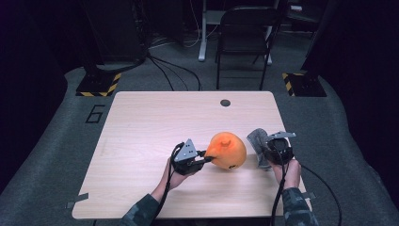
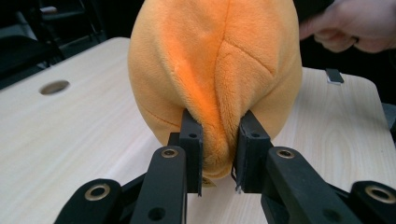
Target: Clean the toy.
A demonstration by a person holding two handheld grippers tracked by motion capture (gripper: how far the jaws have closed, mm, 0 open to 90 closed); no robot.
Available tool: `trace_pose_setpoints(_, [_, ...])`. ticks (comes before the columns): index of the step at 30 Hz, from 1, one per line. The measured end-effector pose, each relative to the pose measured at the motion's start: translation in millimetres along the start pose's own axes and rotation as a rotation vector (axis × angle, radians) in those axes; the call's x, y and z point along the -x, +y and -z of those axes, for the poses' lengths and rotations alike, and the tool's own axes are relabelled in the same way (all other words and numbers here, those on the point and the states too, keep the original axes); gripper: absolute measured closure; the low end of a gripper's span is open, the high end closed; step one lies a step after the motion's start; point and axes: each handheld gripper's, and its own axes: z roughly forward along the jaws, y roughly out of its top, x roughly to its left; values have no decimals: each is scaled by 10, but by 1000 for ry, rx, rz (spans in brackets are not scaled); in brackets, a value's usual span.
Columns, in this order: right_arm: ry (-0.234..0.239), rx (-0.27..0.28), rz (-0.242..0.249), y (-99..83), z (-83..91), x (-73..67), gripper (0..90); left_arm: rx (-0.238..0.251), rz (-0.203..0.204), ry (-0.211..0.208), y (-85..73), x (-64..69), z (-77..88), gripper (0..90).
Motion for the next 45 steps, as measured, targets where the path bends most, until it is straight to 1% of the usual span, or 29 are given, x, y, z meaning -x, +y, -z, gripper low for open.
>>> trace_pose_setpoints(1, [0, 0, 0, 2, 0, -1, 777, -9, -10, 8, 55, 1, 40, 759])
trace_pose_setpoints(2, [3, 3, -5, 3, -2, -6, 777, -11, -6, 10, 104, -1, 80, 758])
trace_pose_setpoints(3, [-2, 1, 2, 7, -4, -2, 777, -29, -12, 14, 152, -6, 114, 758])
trace_pose_setpoints(4, [4, 1, 3, 8, -5, -6, 777, -37, -16, 26, 194, -7, 148, 757])
trace_pose_setpoints(5, [2, 4, 2, 8, -13, -14, 777, -45, -9, 36, 229, -3, 169, 756])
trace_pose_setpoints(6, [2, 4, 4, 10, -17, -18, 777, -59, -14, 39, 261, -8, 192, 755])
trace_pose_setpoints(7, [4, -3, 7, 13, -15, -21, 776, -64, -12, 53, 284, -2, 208, 754])
trace_pose_setpoints(8, [4, 0, 4, 13, -21, -27, 776, -81, -16, 56, 301, -8, 215, 753])
trace_pose_setpoints(9, [7, 3, 7, 14, -23, -26, 776, -83, -8, 62, 310, -12, 214, 752])
trace_pose_setpoints(10, [6, 0, 8, 15, -25, -30, 776, -105, -2, 57, 317, -22, 213, 752])
trace_pose_setpoints(12, [3, 1, 13, 20, -32, -34, 776, -136, 1, 61, 318, -24, 187, 751])
trace_pose_setpoints(13, [10, 4, 17, 19, -35, -34, 776, -152, -1, 68, 316, -19, 164, 751])
trace_pose_setpoints(14, [12, 1, 9, 19, -36, -46, 776, -175, -13, 75, 318, -15, 149, 750])
trace_pose_setpoints(15, [11, 5, 15, 21, -42, -48, 776, -198, -15, 77, 318, -8, 129, 750])
trace_pose_setpoints(16, [18, -5, 18, 25, -39, -50, 776, -215, -18, 83, 314, -1, 108, 750])
trace_pose_setpoints(21, [30, 3, 27, 38, -32, -76, 775, -301, -22, 69, 266, -11, -19, 747])
trace_pose_setpoints(23, [31, 6, 25, 45, -19, -89, 775, -331, -27, 72, 235, -8, -86, 746])
trace_pose_setpoints(24, [38, 9, 32, 51, -13, -86, 775, -350, -31, 66, 216, -12, -120, 746])
trace_pose_setpoints(25, [38, 6, 30, 61, 4, -94, 774, -367, -27, 66, 194, -16, -156, 745])
trace_pose_setpoints(27, [41, 20, 31, 85, 49, -112, 774, -380, -22, 66, 139, -23, -221, 744])
trace_pose_setpoints(29, [52, 46, 43, 122, 123, -145, 773, -378, -14, 66, 124, -44, -231, 744])
trace_pose_setpoints(31, [68, 70, 53, 171, 230, -213, 771, -372, -14, 70, 131, -57, -223, 740])
trace_pose_setpoints(34, [111, 115, 94, 276, 426, -371, 770, -375, -13, 69, 124, -50, -237, 738])
trace_pose_setpoints(38, [154, 160, 171, 420, 710, -708, 768, -369, -8, 72, 116, -58, -227, 734])
trace_pose_setpoints(39, [161, 164, 188, 448, 763, -801, 768, -364, 3, 69, 111, -54, -227, 733])
trace_pose_setpoints(40, [168, 171, 203, 474, 801, -888, 768, -363, -5, 72, 111, -61, -225, 732])
trace_pose_setpoints(41, [183, 172, 222, 493, 826, -963, 768, -367, -7, 70, 111, -60, -221, 732])
trace_pose_setpoints(42, [188, 173, 235, 510, 833, -1045, 768, -361, -4, 73, 110, -54, -222, 731])
trace_pose_setpoints(45, [202, 157, 285, 524, 776, -1247, 768, -354, -25, 73, 115, -35, -224, 732])
